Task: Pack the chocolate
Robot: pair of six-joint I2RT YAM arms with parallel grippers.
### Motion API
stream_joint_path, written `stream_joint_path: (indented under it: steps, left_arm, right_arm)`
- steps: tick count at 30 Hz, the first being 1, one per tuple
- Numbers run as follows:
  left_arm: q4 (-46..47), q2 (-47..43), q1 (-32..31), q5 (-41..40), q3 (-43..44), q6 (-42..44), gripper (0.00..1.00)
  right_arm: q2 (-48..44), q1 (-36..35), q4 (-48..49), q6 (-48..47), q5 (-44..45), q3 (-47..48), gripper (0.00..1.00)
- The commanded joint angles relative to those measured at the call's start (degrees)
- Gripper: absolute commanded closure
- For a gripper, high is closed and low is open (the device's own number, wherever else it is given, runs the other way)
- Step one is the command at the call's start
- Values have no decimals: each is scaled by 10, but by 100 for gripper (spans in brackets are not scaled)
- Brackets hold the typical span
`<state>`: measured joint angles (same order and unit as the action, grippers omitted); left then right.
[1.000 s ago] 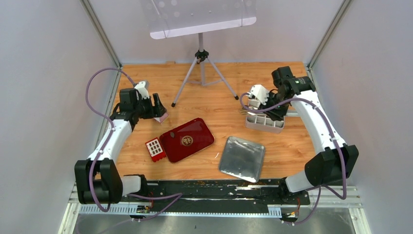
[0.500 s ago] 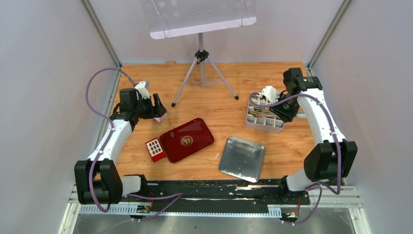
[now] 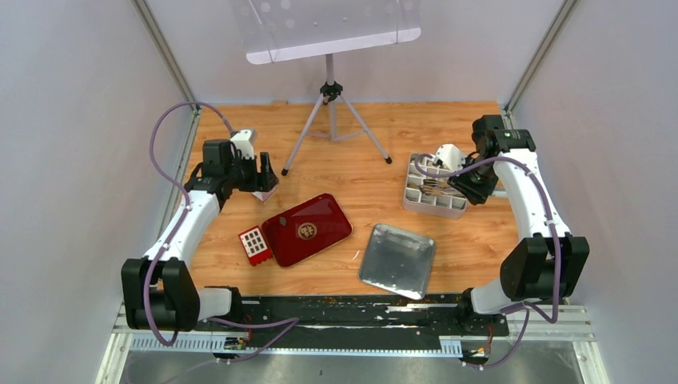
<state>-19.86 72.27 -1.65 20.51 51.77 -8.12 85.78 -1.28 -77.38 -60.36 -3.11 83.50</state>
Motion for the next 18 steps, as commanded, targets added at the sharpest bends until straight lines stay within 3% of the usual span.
stream_joint_path:
  steps: [1,8,18]
  left_arm:
    - [-6,3,-19,2,23,52,21]
    - [-14,2,-39,2,21,78,22]
    - [-30,-1,-68,9,27,160,22]
  right_arm:
    - [-29,7,-8,-19,10,-19,79]
    - [-21,8,-6,-18,9,-9,79]
    - [-39,64,-25,-30,19,3,79]
